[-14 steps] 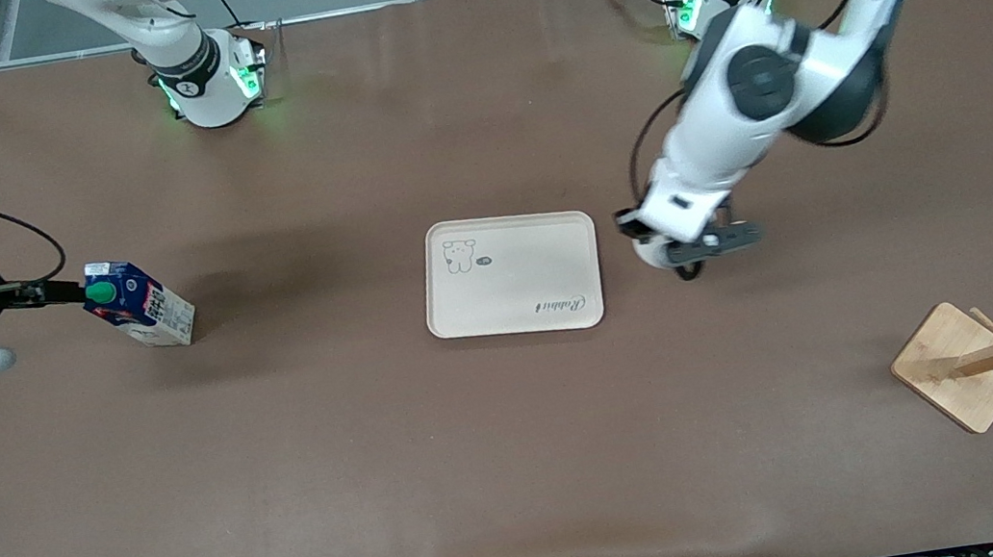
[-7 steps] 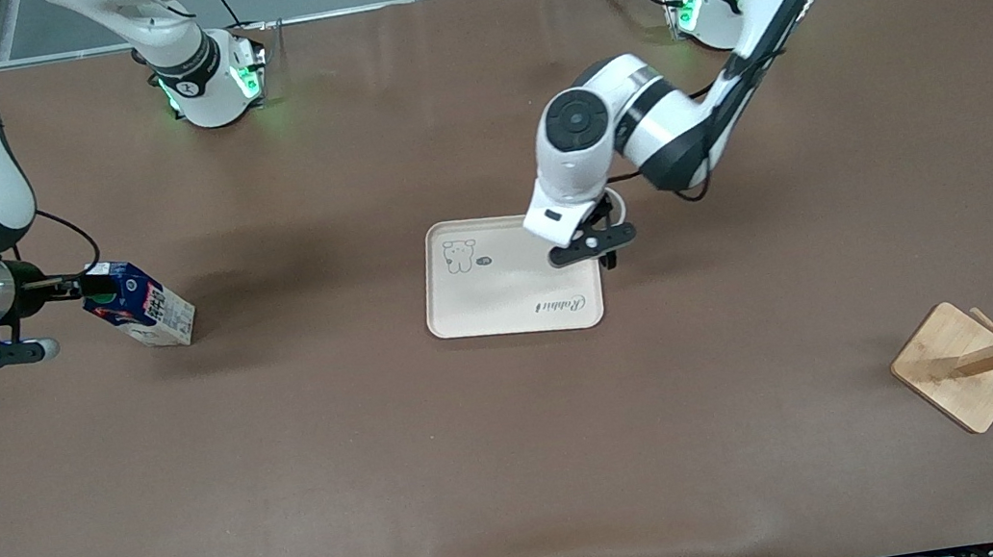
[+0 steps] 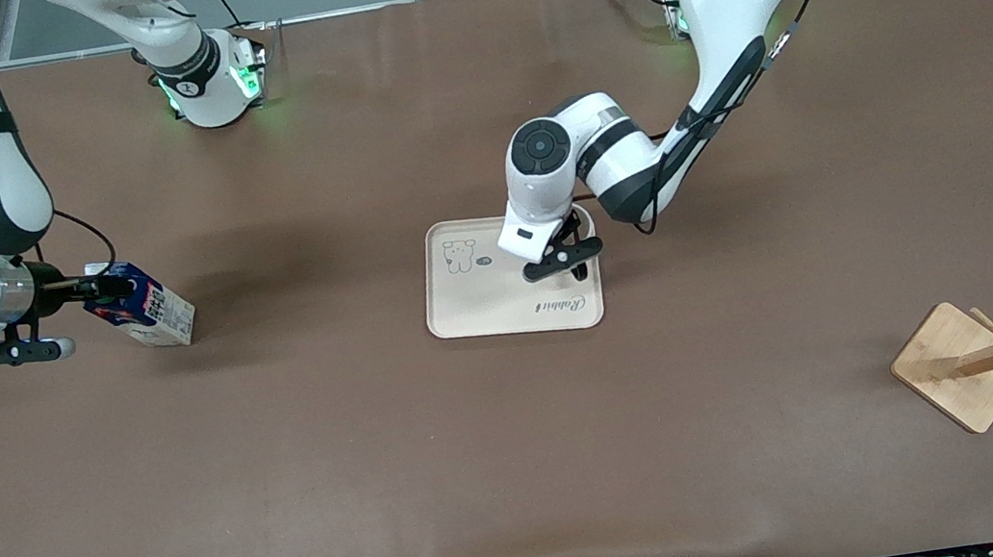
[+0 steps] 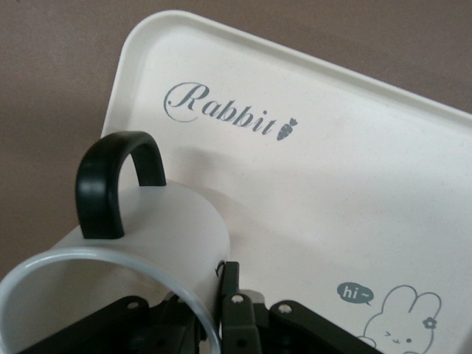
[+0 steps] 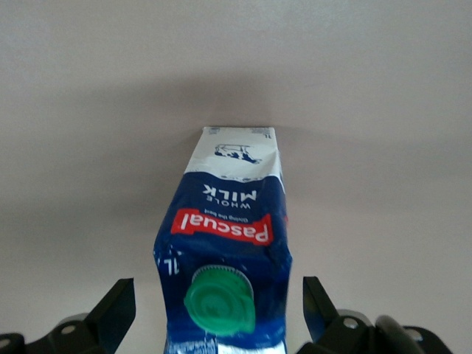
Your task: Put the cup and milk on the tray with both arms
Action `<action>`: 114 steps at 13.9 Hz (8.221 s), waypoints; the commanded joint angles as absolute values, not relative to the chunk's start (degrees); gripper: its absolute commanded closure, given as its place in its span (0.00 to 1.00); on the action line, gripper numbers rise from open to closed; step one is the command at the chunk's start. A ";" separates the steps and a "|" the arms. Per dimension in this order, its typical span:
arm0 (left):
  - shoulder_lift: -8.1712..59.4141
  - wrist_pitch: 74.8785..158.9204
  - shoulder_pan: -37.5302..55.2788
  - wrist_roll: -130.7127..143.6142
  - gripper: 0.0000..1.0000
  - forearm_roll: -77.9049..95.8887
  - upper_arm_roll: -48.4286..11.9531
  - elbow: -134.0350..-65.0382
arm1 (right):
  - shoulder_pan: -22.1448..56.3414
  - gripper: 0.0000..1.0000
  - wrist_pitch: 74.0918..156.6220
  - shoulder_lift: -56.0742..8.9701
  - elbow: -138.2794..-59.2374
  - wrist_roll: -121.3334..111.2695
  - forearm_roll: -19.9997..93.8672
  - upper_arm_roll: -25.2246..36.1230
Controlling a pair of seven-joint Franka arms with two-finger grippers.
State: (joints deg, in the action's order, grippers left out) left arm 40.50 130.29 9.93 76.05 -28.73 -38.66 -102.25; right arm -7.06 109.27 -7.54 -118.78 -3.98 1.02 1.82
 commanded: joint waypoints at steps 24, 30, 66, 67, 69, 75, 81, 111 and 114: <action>16.36 88.51 -12.46 32.10 0.00 -19.88 -37.27 -80.07 | 22.22 0.79 85.95 -15.98 -90.99 26.79 26.52 1.49; 11.44 88.42 -17.67 25.77 0.00 -17.14 -36.74 -80.16 | 31.11 0.79 101.76 -24.69 -88.77 31.90 26.54 1.58; -4.57 86.92 -0.18 4.04 0.00 -2.37 -2.81 -89.21 | 6.52 0.00 64.86 -22.33 -64.34 27.10 17.42 2.73; -4.57 87.10 -0.09 4.04 0.00 -2.37 -2.90 -89.12 | 4.85 0.00 64.86 -21.28 -64.16 22.46 16.79 2.55; -4.57 87.10 0.09 4.04 0.00 -2.11 -3.08 -89.12 | 0.98 0.00 64.86 -18.82 -64.25 12.18 14.17 2.64; -4.48 87.10 0.09 4.04 0.00 -0.18 -3.08 -89.21 | -3.60 0.00 65.92 -10.65 -67.83 3.69 7.12 2.37; -4.40 86.92 0.00 4.04 0.00 -0.35 -3.16 -89.21 | -6.93 0.00 77.34 0.53 -84.55 -7.87 7.03 2.29; -3.87 87.81 0.26 2.28 0.00 -0.79 -3.16 -88.77 | -2.28 0.00 77.26 0.79 -82.18 -3.87 -0.27 -0.26; -3.95 86.75 0.44 1.59 0.00 -1.84 -3.16 -88.68 | -2.63 0.00 77.08 0.79 -82.35 -3.96 0.09 -0.18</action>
